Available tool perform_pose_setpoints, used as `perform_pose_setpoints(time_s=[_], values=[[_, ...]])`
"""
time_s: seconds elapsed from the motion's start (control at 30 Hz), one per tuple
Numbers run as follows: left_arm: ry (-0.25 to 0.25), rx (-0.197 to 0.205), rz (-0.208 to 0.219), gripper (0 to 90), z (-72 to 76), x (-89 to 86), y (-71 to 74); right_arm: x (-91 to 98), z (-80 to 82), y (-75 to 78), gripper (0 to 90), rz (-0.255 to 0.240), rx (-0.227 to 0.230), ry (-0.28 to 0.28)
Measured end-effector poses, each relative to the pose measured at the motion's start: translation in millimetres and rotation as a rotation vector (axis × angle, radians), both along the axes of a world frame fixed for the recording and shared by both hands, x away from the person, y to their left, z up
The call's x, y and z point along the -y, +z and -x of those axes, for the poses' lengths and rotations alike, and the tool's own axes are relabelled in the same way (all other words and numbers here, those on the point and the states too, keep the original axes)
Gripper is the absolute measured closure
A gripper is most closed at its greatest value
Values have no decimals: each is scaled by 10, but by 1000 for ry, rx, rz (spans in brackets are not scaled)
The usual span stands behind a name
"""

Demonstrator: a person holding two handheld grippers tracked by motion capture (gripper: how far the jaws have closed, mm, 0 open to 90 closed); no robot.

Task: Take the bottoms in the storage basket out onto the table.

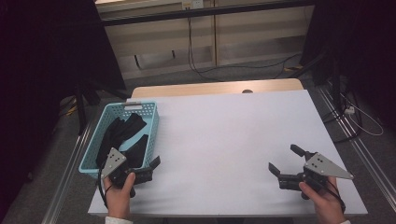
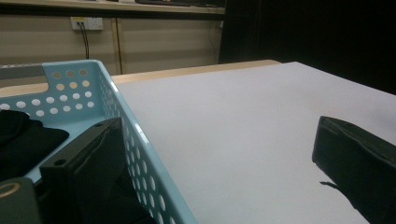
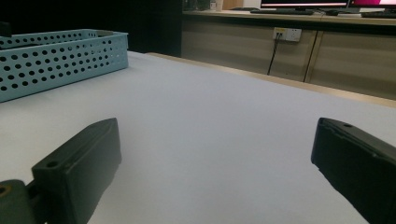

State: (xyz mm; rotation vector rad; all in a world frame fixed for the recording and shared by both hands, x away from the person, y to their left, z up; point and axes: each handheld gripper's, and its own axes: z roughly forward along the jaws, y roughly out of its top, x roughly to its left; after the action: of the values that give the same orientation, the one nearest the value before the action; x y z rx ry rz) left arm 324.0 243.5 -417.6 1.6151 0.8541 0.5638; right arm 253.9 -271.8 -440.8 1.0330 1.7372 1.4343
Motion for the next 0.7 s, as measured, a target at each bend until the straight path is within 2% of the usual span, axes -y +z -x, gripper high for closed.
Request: perform_pose_setpoints(time_s=[0.7], values=[[-12,-4,9,27,9,39,35,15,-11,0,7,-1,-3,5]])
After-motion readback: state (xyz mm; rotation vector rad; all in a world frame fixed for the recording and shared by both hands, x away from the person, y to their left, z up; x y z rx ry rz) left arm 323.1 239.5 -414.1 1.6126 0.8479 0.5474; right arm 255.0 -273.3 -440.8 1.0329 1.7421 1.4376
